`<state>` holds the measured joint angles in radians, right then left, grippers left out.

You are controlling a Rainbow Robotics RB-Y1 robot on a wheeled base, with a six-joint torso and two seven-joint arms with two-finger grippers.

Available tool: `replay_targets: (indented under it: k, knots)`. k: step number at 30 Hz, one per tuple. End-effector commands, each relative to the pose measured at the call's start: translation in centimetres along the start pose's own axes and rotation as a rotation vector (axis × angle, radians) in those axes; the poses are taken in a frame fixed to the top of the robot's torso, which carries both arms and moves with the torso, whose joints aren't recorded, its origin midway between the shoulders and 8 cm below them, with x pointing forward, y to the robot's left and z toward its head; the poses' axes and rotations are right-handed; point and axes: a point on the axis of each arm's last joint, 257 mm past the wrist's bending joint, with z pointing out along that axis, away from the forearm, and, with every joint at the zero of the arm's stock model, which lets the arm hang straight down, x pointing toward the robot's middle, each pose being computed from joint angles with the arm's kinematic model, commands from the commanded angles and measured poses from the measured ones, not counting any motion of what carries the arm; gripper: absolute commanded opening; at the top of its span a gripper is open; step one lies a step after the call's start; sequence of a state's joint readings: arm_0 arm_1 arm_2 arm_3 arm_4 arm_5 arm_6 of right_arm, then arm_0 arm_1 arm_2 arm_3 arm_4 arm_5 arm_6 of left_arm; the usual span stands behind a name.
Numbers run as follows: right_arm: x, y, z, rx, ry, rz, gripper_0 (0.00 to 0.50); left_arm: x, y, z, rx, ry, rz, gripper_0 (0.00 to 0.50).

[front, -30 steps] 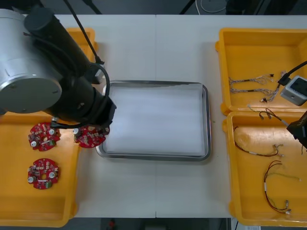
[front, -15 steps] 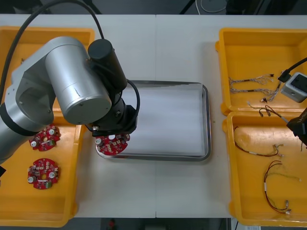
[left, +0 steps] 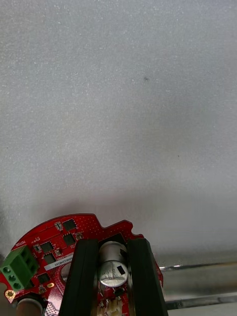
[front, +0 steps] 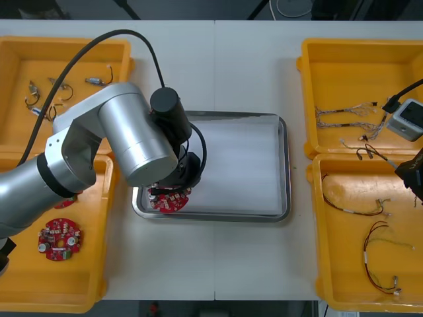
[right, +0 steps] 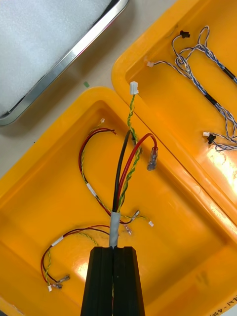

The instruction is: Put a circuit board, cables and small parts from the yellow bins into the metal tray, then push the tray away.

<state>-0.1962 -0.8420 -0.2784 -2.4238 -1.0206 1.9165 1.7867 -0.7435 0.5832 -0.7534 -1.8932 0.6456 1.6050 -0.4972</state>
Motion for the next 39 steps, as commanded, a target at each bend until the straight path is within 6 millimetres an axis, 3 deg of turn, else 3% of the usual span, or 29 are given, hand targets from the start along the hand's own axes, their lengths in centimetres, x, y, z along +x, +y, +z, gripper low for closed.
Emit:
replay_targets:
  k: [1, 14, 15, 17, 18, 19, 30, 39]
  knots:
    - [-0.5, -0.6, -1.0, 0.042, 0.002, -0.011, 0.000, -1.2, -1.9, -0.4, 0.020, -0.043, 0.083, 0.000]
    - [-0.5, -0.6, -1.0, 0.042, 0.002, -0.017, 0.000, -1.8, -2.3, 0.0, 0.036, -0.057, 0.064, 0.001]
    - [-0.5, -0.6, -1.0, 0.041, 0.001, -0.016, 0.000, -1.9, -2.4, 0.0, 0.040, -0.059, 0.062, 0.040]
    - [-0.5, -0.6, -1.0, 0.042, 0.002, -0.017, 0.000, -2.0, -2.4, 0.0, 0.042, -0.063, 0.054, 0.363]
    - [-0.5, -0.6, -1.0, 0.042, 0.002, -0.017, 0.000, -1.9, -2.3, 0.1, 0.040, -0.062, 0.053, 0.399]
    - [-0.5, -0.6, -1.0, 0.043, 0.001, -0.018, 0.000, -2.1, -2.4, 0.0, 0.043, -0.065, 0.052, 0.493]
    - [-1.5, 0.3, -1.9, 0.037, -0.019, -0.081, 0.000, -2.2, -2.9, -0.5, 0.058, -0.070, 0.038, 0.500]
    - [-5.6, 3.2, -1.8, -0.008, -0.054, -0.239, 0.000, -3.2, -2.3, -6.2, 0.069, -0.081, 0.008, 0.500]
